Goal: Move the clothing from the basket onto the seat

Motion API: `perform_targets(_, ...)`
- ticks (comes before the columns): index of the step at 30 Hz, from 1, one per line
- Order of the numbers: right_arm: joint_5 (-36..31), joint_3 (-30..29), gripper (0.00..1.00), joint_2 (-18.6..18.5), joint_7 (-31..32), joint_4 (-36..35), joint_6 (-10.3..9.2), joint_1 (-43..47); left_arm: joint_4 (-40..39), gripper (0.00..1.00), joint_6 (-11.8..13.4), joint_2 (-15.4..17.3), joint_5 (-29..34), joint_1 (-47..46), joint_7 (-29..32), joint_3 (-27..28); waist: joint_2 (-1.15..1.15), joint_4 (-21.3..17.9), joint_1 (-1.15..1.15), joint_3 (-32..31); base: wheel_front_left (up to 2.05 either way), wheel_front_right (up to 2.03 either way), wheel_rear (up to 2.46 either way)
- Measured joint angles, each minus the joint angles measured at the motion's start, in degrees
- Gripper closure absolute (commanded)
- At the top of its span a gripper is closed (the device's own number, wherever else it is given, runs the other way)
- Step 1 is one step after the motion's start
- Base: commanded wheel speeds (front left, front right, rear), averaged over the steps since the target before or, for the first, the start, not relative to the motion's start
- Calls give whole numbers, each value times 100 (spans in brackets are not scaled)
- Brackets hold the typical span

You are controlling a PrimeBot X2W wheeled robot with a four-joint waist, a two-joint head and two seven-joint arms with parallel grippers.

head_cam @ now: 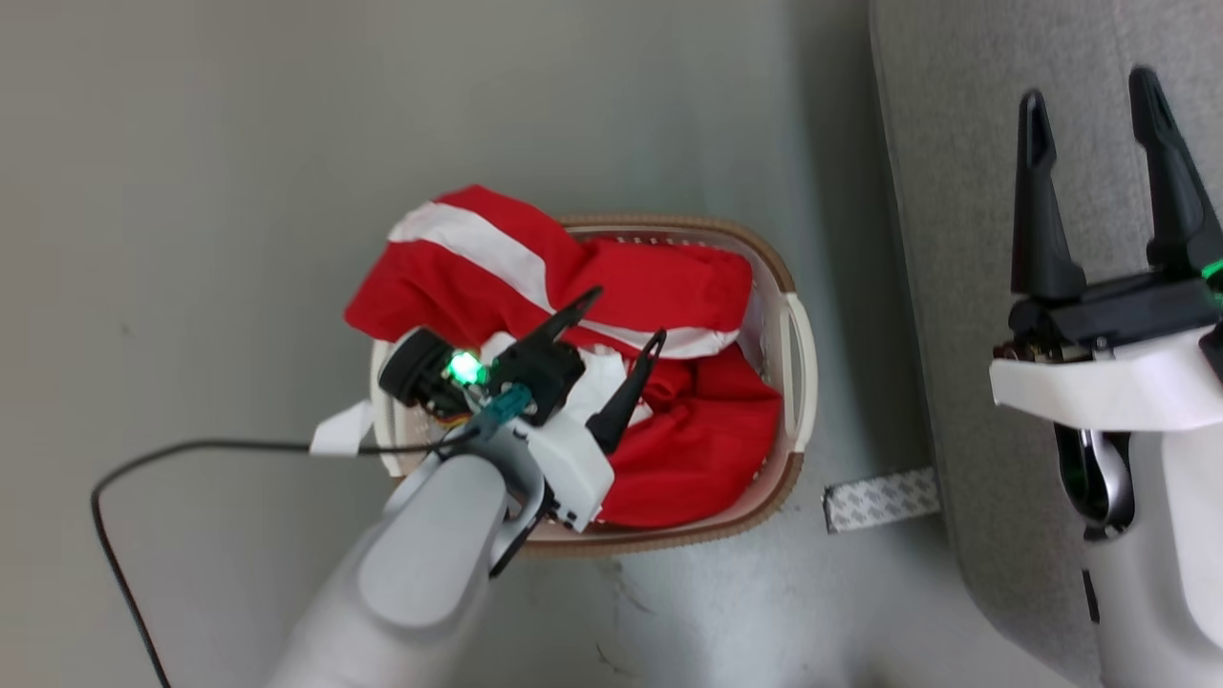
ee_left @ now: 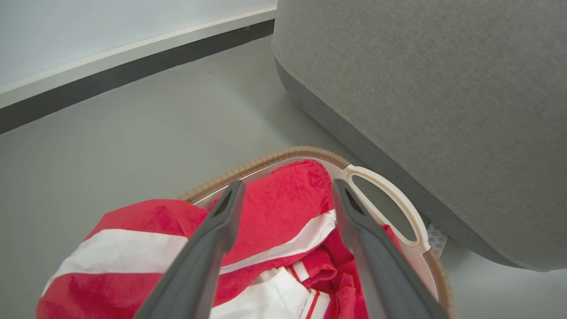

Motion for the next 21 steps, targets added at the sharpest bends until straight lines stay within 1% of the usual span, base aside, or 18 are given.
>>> perform_targets(5,56,163,0,5,0,-93,0,-300,467,0,-8,1,-203,-497,103,-314,0,-159,0,378,0,0,0)
perform_targets(11,135,296,0,4,0,-155,0,-513,737,0,-8,-3,-764,-984,476,-810,0,-334,0,762,0,0,0)
perform_targets(17,291,450,0,5,-1,-223,0,-656,1192,0,-3,-4,-993,-1499,1010,-928,0,-449,-1,1088,0,0,0)
perform_targets(21,346,495,0,4,-1,-292,0,-740,1461,0,38,-3,-975,-1840,1234,-1042,0,-523,-1,1294,0,0,0)
